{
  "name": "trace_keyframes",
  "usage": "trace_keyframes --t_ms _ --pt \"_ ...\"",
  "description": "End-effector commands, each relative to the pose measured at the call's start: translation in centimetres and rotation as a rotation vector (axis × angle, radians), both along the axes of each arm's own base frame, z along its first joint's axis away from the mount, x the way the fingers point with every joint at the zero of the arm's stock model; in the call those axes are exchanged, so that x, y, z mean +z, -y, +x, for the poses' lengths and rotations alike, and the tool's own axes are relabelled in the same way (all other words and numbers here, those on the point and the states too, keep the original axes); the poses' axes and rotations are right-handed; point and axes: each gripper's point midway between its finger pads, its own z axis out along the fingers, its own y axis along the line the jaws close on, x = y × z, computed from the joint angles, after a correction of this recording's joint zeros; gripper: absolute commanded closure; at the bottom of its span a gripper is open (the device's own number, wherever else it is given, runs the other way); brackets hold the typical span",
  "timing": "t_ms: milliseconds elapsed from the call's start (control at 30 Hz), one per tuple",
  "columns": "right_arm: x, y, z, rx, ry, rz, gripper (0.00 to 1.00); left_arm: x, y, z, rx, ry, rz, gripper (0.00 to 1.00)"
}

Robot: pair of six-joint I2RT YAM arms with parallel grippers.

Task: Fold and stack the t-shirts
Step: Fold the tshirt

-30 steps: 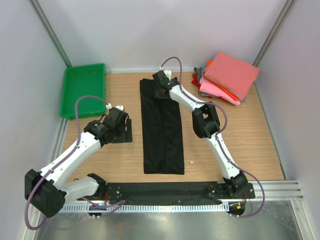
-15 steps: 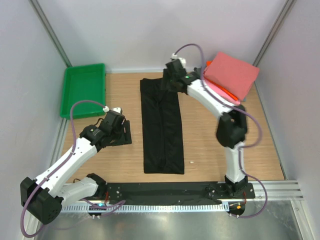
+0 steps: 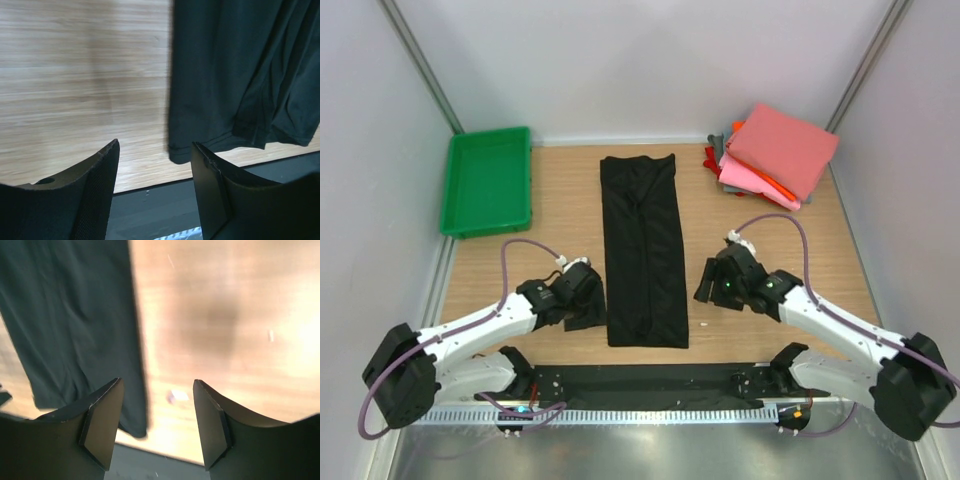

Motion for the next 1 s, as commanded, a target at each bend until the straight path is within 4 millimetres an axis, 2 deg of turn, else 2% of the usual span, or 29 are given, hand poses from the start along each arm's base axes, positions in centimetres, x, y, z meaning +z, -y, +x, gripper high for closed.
trace_keyframes --t_ms 0,67,100,267,367,467,733,833,900,967 --pt "1.1 -1.1 -2.0 -0.044 0.013 0.186 0.36 0.6 3.2 0.9 0.055 0.038 -0.119 0.40" --pt "0.8 -0.9 -2.9 -0.052 0.013 0.209 0.37 -0.1 3.7 0.5 0.054 0.027 -0.115 0.40" --pt "-0.1 -1.3 -4.3 -0.030 -0.040 0.234 0.37 -0.4 3.9 0.2 0.045 0.024 -0.112 0.40" --pt "-1.6 -2.3 -6.5 0.004 -0.088 0.281 0.38 -1.9 4.0 -0.9 0.058 -0.001 -0.082 0.41" --pt "-3.1 -2.6 -8.0 0.021 -0.126 0.277 0.38 -2.5 4.0 -1.3 0.064 -0.004 -0.073 0.41" --pt "-4.1 -2.9 -8.8 0.019 -0.141 0.292 0.39 -3.0 4.0 -1.5 0.063 -0.008 -0.069 0.41" --pt "-5.1 -4.5 -9.5 0.058 -0.170 0.292 0.41 -3.7 4.1 -2.0 0.061 -0.020 -0.055 0.46" --pt "-5.7 -4.9 -10.0 0.072 -0.183 0.276 0.45 -3.9 4.0 -2.2 0.063 -0.023 -0.052 0.50" --pt "-5.9 -4.9 -10.1 0.071 -0.186 0.258 0.51 -4.0 3.9 -2.3 0.069 -0.022 -0.051 0.53" --pt "-6.2 -4.6 -10.3 0.065 -0.188 0.247 0.65 -4.0 3.9 -2.4 0.067 -0.024 -0.054 0.62"
